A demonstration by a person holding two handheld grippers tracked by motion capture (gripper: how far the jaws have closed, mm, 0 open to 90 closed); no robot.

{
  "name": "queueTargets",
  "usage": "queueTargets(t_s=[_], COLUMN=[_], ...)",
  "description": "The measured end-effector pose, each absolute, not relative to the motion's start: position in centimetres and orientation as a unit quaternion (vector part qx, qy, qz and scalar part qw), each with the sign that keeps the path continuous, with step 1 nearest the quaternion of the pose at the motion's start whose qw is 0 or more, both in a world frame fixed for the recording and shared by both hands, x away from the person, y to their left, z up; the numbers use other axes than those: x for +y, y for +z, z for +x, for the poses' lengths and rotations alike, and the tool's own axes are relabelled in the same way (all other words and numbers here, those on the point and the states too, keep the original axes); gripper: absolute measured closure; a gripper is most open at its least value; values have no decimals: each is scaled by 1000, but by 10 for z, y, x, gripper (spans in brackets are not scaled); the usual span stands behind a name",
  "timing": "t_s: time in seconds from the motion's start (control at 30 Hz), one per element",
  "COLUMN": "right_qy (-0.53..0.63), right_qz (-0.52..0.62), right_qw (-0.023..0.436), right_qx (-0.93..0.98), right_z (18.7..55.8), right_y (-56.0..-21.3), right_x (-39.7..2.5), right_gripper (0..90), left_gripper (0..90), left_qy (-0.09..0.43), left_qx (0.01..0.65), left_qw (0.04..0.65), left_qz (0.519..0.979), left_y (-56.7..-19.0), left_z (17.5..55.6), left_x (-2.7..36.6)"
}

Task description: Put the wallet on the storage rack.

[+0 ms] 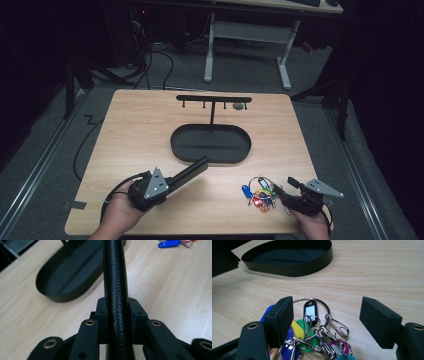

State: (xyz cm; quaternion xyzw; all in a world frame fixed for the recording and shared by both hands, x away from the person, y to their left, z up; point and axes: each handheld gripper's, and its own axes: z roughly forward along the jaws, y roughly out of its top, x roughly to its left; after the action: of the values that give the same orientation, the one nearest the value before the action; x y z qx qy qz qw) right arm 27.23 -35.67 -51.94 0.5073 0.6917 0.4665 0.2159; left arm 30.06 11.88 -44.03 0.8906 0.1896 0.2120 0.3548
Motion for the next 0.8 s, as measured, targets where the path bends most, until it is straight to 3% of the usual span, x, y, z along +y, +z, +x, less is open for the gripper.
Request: queueTargets(t_s=[0.33, 0.8], right_qy=[457, 439], right_qz=[492, 489], right_qw=[260, 253], right_qx=[694, 710], right_z=[266, 243], right_y=[-510, -519], right_x=[-357, -362], right_gripper=[269, 238], left_gripper=[736, 735], left_qy=[251, 293], left_qx=[156, 84], left_qw=[352, 333], left_qz=[888, 892], left_y=[-427, -418], left_z=[318, 342], left_x=[108, 81])
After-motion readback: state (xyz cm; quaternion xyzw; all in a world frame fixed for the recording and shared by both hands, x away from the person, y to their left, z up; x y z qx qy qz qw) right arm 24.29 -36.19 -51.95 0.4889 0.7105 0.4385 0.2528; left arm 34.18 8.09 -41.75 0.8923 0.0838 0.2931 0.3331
